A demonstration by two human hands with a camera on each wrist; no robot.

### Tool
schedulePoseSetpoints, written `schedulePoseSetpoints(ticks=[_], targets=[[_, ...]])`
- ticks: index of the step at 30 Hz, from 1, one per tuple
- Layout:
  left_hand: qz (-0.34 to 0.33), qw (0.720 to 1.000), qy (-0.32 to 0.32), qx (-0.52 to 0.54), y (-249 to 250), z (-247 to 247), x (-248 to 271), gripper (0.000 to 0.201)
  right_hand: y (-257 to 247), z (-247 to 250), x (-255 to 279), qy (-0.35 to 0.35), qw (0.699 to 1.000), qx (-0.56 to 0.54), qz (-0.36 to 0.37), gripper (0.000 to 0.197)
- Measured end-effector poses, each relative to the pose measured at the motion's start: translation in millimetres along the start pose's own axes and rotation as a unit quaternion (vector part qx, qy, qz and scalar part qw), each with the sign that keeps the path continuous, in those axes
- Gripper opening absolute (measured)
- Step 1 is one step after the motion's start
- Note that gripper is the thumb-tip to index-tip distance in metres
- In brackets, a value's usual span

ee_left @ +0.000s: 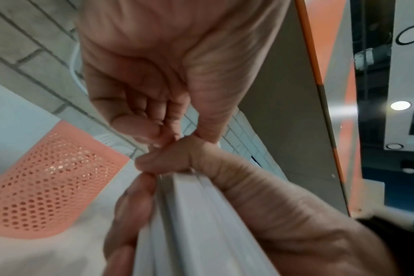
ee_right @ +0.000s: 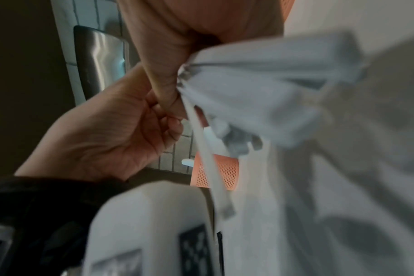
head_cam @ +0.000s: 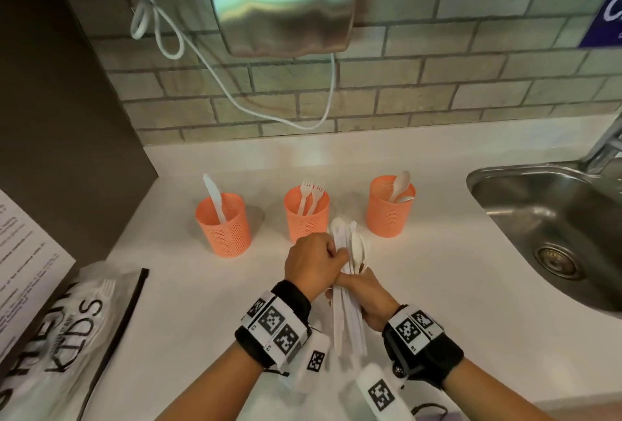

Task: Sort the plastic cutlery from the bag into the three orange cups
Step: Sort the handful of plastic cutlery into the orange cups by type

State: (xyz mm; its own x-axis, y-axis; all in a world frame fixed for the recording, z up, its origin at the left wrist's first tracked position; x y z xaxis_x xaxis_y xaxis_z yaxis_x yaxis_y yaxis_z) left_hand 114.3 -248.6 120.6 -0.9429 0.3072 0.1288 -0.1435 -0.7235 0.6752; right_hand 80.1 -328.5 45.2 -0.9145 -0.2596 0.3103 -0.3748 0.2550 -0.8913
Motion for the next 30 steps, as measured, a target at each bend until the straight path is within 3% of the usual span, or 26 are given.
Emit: schedulePoseSetpoints(ticks=[4,9,14,18,20,22,27,30], targets=[[0.019,0.992,-0.002,0.121,-14.9,1.3,-8.4,0.031,1.0,-7.2,2.4,-0.038,0.999,-0.025,-0.009,0.018],[0.023,0.974,0.025,0.225,-17.7,8.9,-8.2,0.025,7.1,-3.7,3.3,-0.033,0.999,-0.007,-0.032,0.019],[0.013,0.956,0.092,0.277,-21.5,33.5,-19.8,0.016,10.6,1.0,6.0,-0.04,0.998,0.01,-0.057,0.013],[0.0,0.916,0.175,0.361,-29.3,68.2,-27.7,0.013,13.9,2.3,6.8,-0.048,0.997,0.003,-0.068,0.014],[0.004,0.877,0.175,0.448,-35.0,72.6,-27.9,0.014,12.6,3.7,5.8,-0.042,0.997,0.003,-0.066,0.012],[0.024,0.865,0.142,0.481,-38.3,68.1,-25.6,0.019,11.3,6.4,3.2,-0.03,0.998,-0.009,-0.057,0.009],[0.004,0.957,0.049,0.286,-19.2,36.8,-7.2,0.019,5.8,13.3,-2.4,0.022,0.999,0.029,-0.018,0.007],[-0.022,0.984,0.019,0.176,-7.7,12.4,-4.6,0.026,-0.8,10.3,-4.5,0.049,0.997,0.056,0.029,0.009]])
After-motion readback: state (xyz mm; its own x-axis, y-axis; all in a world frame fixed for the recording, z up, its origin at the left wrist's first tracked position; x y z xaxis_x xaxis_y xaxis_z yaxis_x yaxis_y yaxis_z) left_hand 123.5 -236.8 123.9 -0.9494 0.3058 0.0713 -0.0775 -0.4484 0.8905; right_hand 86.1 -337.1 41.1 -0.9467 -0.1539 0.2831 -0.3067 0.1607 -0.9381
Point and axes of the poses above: each hand's wrist, its own x-axis away from the middle knuckle, its own z-axis out of the back of the hand, y = z × x, the point moved 9 cm from there along -x, towards the middle knuckle, and after that the axes turned 12 degrees about -y, right-handed, at the moved point
